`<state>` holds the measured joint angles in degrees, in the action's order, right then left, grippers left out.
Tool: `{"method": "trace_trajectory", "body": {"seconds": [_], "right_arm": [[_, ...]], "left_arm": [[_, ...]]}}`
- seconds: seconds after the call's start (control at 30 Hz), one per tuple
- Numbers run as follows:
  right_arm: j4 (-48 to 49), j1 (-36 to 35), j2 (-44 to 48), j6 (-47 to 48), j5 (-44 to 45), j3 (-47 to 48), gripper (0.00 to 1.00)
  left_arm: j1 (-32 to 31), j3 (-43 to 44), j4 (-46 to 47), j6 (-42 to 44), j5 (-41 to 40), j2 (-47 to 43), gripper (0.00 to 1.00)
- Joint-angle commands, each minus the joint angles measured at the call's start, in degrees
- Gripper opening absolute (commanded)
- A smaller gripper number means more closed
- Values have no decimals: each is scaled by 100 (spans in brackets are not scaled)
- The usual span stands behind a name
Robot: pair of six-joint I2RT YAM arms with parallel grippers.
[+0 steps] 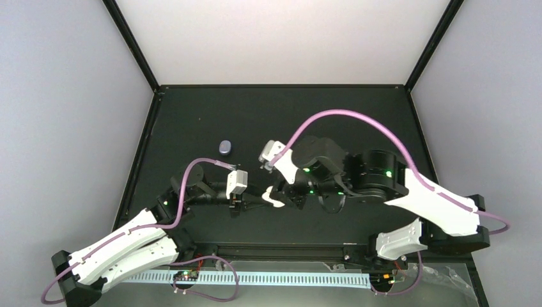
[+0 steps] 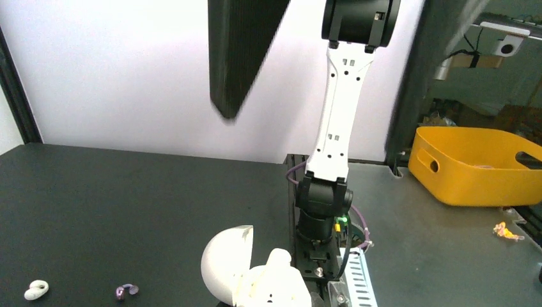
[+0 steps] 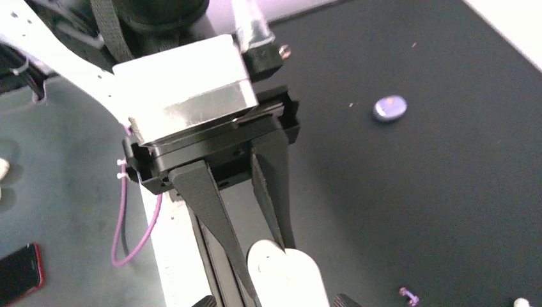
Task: Insert the wireless bluetooth earbuds into the charging case
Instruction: Place the earbud in the charging case.
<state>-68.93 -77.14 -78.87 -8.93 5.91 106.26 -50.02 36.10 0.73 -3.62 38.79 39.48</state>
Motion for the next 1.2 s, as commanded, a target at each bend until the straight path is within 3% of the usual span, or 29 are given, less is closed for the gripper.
{"method": "trace_trajectory", "body": {"seconds": [0.0,0.23,0.5,0.87,1.17], "right_arm": [[243,47,431,-123,386,171,47],[1174,130,1293,-219,805,-1002,48],[2404,132,1910,-325,621,-2200,68],[3021,132,2097,-373,1169,-2507,72],[2806,135,1852,-269,770,-2353,73]], "left_arm": [[-43,44,262,-95,10,-79,2],[-41,-180,1075,-746,-344,-260,1],[-44,-309,2358,-1561,-263,-193,2],[-43,-208,2411,-1609,-115,-127,2],[-43,-174,2370,-1589,-97,-174,1]]}}
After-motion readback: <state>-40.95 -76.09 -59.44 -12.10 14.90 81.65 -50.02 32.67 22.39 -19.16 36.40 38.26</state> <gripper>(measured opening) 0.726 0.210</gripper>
